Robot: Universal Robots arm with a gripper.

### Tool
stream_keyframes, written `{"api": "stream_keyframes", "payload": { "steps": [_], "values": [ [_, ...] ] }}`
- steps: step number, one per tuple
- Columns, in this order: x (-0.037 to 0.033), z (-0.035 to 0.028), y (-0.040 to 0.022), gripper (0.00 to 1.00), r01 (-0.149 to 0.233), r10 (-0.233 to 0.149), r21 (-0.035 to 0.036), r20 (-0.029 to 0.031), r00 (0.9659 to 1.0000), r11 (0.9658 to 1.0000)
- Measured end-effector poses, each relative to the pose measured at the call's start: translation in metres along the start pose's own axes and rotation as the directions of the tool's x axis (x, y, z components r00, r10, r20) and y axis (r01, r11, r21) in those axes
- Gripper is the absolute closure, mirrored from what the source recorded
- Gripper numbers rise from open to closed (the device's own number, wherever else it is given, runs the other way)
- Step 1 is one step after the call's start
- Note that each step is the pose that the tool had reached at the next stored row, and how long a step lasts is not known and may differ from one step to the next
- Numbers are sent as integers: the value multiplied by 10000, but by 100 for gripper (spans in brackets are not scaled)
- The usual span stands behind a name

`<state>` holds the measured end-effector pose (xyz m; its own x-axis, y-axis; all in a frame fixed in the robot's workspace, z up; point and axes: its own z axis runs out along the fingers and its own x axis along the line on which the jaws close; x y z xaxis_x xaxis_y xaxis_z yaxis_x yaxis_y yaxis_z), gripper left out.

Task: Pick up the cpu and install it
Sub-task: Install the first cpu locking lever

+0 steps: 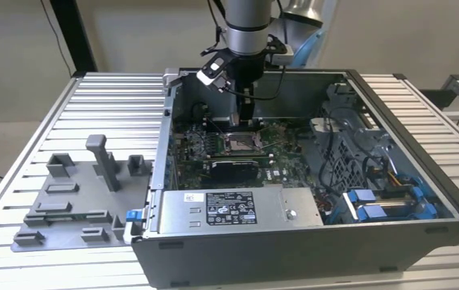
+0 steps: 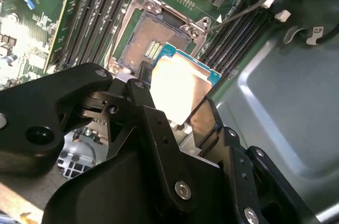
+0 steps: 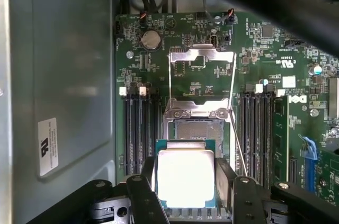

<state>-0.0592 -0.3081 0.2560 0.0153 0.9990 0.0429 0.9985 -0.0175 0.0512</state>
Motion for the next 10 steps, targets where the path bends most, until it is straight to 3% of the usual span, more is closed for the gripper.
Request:
{"api": "stream_keyframes", "payload": {
  "steps": [5, 10],
  "values": [
    [-4, 90, -4, 100, 0, 0, 1, 1, 10000, 10000],
    [-9, 139, 1, 100, 1, -1, 1, 1, 10000, 10000]
  ]
}}
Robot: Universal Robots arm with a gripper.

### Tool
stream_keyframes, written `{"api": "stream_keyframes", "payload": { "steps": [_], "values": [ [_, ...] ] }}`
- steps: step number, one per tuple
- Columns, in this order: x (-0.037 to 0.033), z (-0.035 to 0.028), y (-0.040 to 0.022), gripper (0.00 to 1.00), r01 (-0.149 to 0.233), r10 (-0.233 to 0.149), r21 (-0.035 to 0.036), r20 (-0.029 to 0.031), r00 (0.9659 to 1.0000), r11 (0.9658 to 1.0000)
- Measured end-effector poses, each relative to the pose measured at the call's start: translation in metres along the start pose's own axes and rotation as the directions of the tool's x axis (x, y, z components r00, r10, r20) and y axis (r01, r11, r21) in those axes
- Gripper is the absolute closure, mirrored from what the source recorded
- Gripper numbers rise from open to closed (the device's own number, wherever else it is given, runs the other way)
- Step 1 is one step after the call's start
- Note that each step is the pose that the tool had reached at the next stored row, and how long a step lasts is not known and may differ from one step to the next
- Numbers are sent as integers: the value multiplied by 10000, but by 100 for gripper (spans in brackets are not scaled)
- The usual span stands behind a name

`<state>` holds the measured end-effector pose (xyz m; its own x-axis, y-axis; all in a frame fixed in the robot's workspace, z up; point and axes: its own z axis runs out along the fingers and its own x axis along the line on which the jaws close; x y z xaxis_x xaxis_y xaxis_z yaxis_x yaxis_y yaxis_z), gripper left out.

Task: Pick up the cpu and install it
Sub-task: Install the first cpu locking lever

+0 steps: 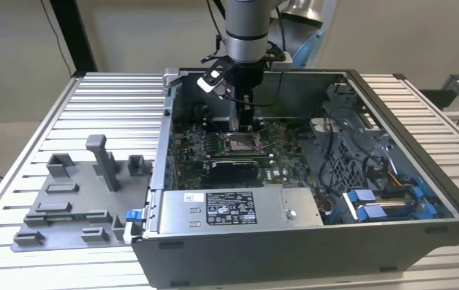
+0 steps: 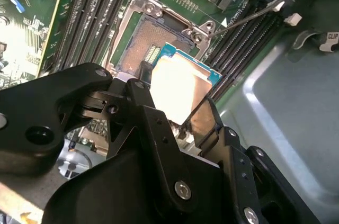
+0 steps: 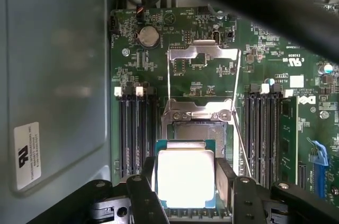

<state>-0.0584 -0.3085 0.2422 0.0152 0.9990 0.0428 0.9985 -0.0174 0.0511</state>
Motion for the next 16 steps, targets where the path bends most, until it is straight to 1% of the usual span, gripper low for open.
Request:
{"api": "stream_keyframes", "payload": {
  "steps": [8, 16],
  "values": [
    [-37, 49, 17, 100, -1, 1, 6, 0, 10000, 10000],
    [-91, 106, 28, 100, -2, 2, 38, 1, 10000, 10000]
  ]
}}
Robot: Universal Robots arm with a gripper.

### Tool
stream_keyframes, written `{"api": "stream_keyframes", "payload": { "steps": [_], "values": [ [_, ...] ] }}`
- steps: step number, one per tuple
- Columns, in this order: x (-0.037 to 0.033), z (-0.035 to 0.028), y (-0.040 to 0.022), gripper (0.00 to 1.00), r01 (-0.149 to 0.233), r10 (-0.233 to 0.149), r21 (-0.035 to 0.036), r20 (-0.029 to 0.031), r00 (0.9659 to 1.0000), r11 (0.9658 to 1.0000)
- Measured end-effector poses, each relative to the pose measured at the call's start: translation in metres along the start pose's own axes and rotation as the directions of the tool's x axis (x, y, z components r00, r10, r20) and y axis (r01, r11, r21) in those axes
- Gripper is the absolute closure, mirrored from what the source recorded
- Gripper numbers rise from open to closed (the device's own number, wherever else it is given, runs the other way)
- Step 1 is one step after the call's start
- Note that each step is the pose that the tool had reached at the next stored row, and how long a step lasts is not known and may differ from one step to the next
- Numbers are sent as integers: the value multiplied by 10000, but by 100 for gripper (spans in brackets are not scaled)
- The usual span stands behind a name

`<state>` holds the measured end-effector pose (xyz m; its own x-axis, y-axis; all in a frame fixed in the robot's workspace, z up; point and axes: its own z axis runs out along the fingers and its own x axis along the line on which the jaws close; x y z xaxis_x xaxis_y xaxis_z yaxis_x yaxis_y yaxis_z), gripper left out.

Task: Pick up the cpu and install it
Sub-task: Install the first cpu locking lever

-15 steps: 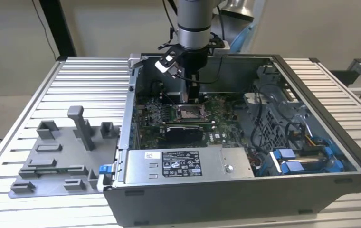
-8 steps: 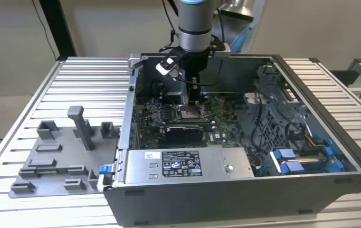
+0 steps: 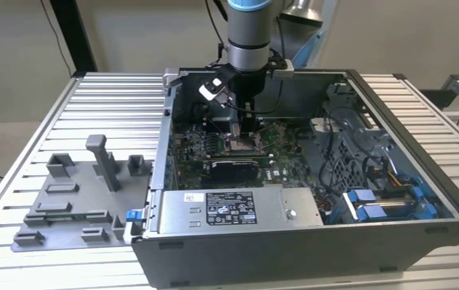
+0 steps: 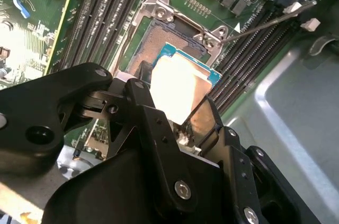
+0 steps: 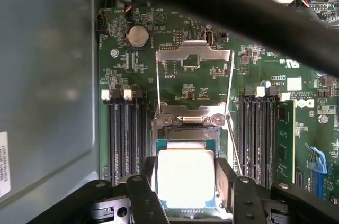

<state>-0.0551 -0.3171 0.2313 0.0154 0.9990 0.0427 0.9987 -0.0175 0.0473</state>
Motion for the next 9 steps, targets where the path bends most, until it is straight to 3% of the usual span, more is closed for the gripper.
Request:
{"api": "stream_keyframes", "payload": {
  "steps": [9],
  "values": [
    [-34, 109, 5, 100, -2, 2, 50, 2, 10000, 10000]
  ]
}}
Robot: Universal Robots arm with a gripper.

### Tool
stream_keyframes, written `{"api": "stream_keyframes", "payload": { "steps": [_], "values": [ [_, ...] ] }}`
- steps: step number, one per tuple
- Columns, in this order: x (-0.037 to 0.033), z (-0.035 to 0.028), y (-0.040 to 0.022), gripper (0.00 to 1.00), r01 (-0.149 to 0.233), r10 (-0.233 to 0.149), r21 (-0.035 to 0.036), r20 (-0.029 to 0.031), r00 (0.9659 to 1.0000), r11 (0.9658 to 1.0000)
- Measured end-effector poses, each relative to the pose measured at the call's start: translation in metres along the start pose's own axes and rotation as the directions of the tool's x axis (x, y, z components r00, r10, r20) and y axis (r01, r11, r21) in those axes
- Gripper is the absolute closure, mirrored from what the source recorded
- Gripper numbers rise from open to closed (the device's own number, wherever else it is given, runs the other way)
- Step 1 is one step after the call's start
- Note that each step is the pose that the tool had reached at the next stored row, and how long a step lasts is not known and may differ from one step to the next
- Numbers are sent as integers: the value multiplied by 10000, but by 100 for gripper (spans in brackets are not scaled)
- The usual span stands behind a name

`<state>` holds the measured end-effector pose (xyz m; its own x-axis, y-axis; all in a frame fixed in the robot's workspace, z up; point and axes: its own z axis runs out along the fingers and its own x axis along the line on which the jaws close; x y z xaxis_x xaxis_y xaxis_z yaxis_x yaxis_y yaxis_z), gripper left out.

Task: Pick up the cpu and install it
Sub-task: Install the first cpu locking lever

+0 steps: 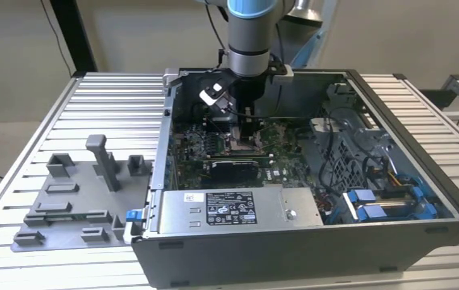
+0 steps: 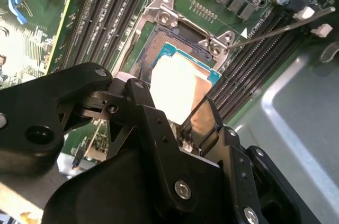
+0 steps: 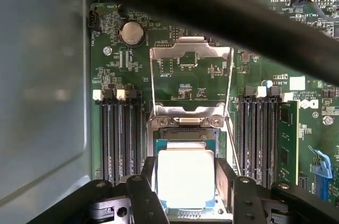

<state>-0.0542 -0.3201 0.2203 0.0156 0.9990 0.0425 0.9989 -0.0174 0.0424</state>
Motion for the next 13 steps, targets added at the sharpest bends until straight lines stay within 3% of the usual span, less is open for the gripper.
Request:
{"api": "stream_keyframes", "payload": {
  "steps": [10, 13],
  "values": [
    [-9, 127, 11, 100, -2, 2, 33, 0, 10000, 10000],
    [-10, 140, 11, 100, -2, 2, 35, 2, 10000, 10000]
  ]
}}
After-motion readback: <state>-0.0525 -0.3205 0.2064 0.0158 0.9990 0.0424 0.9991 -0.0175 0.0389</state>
